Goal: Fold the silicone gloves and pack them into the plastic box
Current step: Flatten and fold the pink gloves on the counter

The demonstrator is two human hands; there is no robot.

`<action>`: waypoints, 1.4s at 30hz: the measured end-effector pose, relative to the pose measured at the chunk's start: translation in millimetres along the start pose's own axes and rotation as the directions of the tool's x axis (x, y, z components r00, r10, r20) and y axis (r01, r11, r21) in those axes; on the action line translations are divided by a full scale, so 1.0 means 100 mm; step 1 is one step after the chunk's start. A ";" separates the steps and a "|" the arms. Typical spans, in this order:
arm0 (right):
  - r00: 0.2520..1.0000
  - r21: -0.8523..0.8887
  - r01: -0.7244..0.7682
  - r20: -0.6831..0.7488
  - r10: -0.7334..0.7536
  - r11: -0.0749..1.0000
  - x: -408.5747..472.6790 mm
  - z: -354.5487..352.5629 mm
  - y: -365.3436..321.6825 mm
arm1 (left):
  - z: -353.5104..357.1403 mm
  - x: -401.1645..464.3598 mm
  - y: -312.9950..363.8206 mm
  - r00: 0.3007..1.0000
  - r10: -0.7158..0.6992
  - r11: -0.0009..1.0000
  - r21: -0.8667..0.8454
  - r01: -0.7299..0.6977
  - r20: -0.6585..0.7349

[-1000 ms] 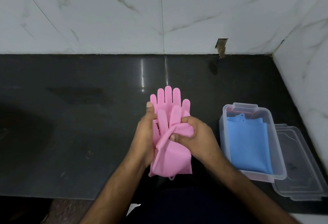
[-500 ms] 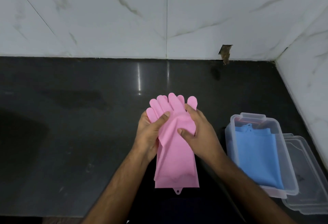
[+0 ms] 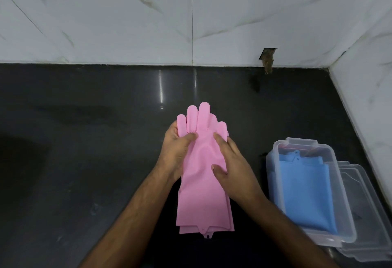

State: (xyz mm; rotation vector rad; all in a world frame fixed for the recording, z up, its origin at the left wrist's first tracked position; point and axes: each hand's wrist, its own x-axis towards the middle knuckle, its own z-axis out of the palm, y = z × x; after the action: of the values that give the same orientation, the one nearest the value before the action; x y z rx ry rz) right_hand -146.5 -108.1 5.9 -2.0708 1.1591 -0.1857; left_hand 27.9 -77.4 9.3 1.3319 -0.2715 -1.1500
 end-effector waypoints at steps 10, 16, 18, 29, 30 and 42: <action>0.994 -0.053 -0.090 0.052 0.093 0.995 0.10 0.04 0.07 | 0.02 0.13 -0.18 0.989 0.037 0.943 0.333 0.014 -0.146; 0.995 -0.060 -0.076 0.063 0.080 0.995 0.08 0.04 0.06 | -0.02 0.08 -0.27 0.978 0.070 0.959 0.282 -0.012 -0.196; 0.995 -0.068 -0.073 0.067 0.077 0.995 0.07 0.04 0.06 | -0.03 0.08 -0.29 0.977 0.068 0.963 0.269 -0.011 -0.203; 0.987 -0.045 -0.117 0.109 0.121 0.992 0.12 0.00 0.10 | -0.05 0.11 -0.31 0.982 0.084 0.930 0.367 -0.016 -0.171; 0.986 -0.042 -0.124 0.108 0.128 0.991 0.12 0.00 0.10 | -0.05 0.11 -0.31 0.982 0.090 0.928 0.371 -0.022 -0.167; 0.991 -0.138 -0.110 0.067 0.120 0.984 0.15 0.08 0.14 | -0.11 0.11 -0.34 0.983 0.119 0.925 0.376 -0.058 -0.140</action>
State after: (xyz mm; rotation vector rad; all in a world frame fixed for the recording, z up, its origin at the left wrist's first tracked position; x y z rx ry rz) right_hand -143.4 -120.2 -12.7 -2.0998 1.2709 0.0260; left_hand 24.1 -73.1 -27.4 1.7183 -0.4432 -0.9352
